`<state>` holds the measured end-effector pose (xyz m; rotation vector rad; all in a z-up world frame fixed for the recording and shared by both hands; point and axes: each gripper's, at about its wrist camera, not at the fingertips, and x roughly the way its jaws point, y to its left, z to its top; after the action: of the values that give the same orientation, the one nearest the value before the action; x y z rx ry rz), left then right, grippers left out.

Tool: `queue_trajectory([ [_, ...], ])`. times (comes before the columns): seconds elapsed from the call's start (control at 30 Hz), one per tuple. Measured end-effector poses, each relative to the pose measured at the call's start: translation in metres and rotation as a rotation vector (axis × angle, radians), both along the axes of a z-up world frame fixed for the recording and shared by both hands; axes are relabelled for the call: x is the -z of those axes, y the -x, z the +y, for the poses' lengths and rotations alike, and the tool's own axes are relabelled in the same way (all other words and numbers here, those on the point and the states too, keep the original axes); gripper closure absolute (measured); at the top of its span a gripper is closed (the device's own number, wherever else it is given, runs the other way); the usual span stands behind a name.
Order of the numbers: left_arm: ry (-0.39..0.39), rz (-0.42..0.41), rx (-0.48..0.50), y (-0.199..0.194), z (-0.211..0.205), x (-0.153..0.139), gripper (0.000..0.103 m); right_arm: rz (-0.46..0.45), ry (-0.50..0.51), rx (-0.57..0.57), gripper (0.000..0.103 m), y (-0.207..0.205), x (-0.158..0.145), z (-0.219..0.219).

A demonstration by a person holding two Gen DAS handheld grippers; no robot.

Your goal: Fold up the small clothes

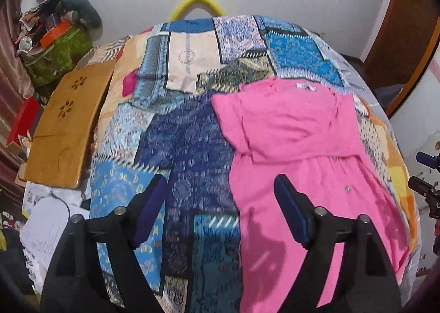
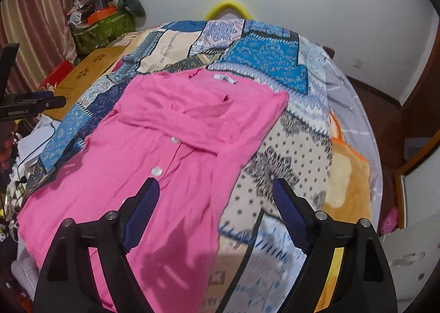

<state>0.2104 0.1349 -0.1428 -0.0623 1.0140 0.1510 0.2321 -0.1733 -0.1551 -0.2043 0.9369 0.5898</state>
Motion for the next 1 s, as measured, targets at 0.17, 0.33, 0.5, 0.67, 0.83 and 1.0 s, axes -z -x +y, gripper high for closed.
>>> queue_trajectory([
  [0.17,0.041,0.087,-0.005,0.011,0.0,0.029,0.021,0.112,-0.061,0.023,0.021,0.005,0.025,-0.006],
  [0.33,0.083,0.153,-0.005,0.014,-0.002,0.059,0.021,0.232,-0.096,0.066,0.021,0.003,0.055,-0.014],
  [0.5,0.131,0.208,0.016,0.012,-0.009,0.083,0.021,0.298,-0.115,0.062,0.021,0.007,0.075,-0.017],
  [0.67,0.177,0.216,0.018,0.009,-0.016,0.094,0.022,0.277,-0.118,0.055,0.039,0.01,0.077,-0.015],
  [0.83,0.239,0.208,0.04,0.007,-0.017,0.093,0.044,0.276,-0.151,0.025,0.089,0.008,0.076,-0.012],
  [1.0,0.324,0.192,0.093,0.006,-0.025,0.08,0.099,0.234,-0.165,-0.003,0.096,0.003,0.07,-0.003],
])
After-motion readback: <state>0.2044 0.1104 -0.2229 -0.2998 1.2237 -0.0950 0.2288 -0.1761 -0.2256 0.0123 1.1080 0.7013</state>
